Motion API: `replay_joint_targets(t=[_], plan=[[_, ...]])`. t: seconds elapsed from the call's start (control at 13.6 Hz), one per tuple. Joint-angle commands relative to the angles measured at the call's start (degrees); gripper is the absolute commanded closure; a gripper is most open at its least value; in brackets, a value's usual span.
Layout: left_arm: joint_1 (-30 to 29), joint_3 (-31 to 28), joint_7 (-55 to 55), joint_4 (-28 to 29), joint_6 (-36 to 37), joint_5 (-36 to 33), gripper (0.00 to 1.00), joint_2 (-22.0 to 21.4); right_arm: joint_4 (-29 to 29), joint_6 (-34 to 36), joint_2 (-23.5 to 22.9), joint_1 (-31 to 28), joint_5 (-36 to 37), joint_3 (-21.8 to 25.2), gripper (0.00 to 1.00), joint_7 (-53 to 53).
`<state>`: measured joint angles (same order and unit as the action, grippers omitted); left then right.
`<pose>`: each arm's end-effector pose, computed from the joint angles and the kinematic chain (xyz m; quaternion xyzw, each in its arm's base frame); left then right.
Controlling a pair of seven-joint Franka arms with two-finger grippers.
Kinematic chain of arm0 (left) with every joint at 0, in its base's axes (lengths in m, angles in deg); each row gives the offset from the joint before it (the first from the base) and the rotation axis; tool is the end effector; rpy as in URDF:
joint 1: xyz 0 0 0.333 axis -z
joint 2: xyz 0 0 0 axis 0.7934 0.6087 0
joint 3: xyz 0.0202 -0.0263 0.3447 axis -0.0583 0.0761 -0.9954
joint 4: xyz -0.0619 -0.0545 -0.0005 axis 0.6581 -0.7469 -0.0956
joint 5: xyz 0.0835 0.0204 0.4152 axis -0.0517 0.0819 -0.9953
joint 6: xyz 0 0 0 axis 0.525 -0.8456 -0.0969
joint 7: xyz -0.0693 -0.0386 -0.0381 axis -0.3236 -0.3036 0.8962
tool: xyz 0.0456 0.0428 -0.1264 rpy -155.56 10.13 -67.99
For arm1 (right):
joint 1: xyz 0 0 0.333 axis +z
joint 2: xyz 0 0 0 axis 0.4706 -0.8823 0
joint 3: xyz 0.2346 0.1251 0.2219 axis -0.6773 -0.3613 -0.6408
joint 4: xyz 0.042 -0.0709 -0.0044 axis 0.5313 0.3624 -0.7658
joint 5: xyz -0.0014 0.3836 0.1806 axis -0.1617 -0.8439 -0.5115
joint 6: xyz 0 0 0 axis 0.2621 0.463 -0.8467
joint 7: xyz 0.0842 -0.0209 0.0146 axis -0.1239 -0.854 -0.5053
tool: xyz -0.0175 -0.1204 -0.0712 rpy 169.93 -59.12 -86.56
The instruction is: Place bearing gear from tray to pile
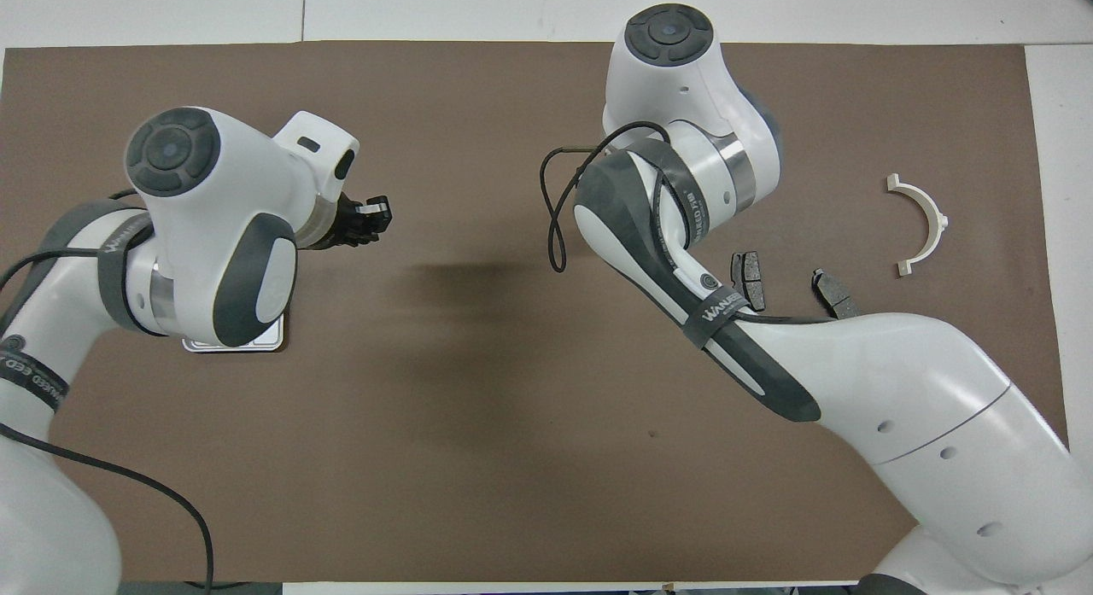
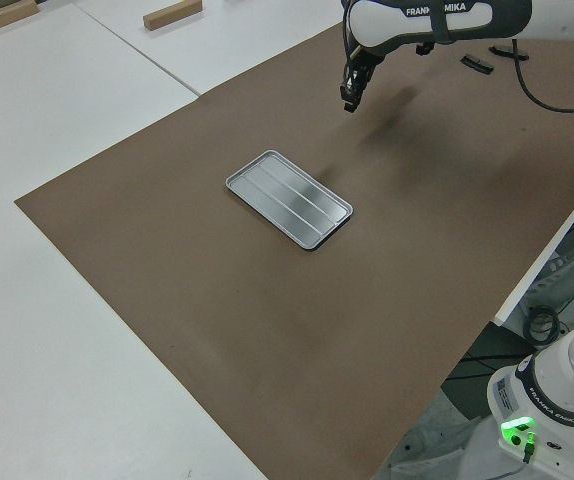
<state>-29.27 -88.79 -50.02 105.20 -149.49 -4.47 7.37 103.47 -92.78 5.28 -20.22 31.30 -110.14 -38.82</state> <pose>0.6177 -0.2398 0.3935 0.9937 0.0972 0.0268 0.0482 0.7258 0.3004 0.3565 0.9962 -0.0443 -0.0734 0.0140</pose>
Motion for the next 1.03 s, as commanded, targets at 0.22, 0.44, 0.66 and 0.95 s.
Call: replay_joint_targets(t=[0.22,0.44,0.66,0.95], plan=[[13.1,-1.6,14.8,-8.5,-3.3,-2.8,0.93,11.9,-3.1,4.6,5.7,-5.9,-0.6,1.4,0.9,-17.8],[14.6,-1.5,17.3,-8.7,-4.4,-4.9,0.93,13.5,-3.1,5.1,8.4,-11.5,-0.5,2.4,0.9,-32.8],[14.6,-1.5,17.4,-7.0,-6.0,-5.0,0.93,13.5,-3.1,4.9,8.3,-18.6,-0.5,1.9,0.9,-42.6],[15.3,-1.6,17.8,-2.4,-9.0,-5.5,0.93,13.3,-2.9,4.1,4.5,-22.0,0.4,1.7,0.94,-43.8]])
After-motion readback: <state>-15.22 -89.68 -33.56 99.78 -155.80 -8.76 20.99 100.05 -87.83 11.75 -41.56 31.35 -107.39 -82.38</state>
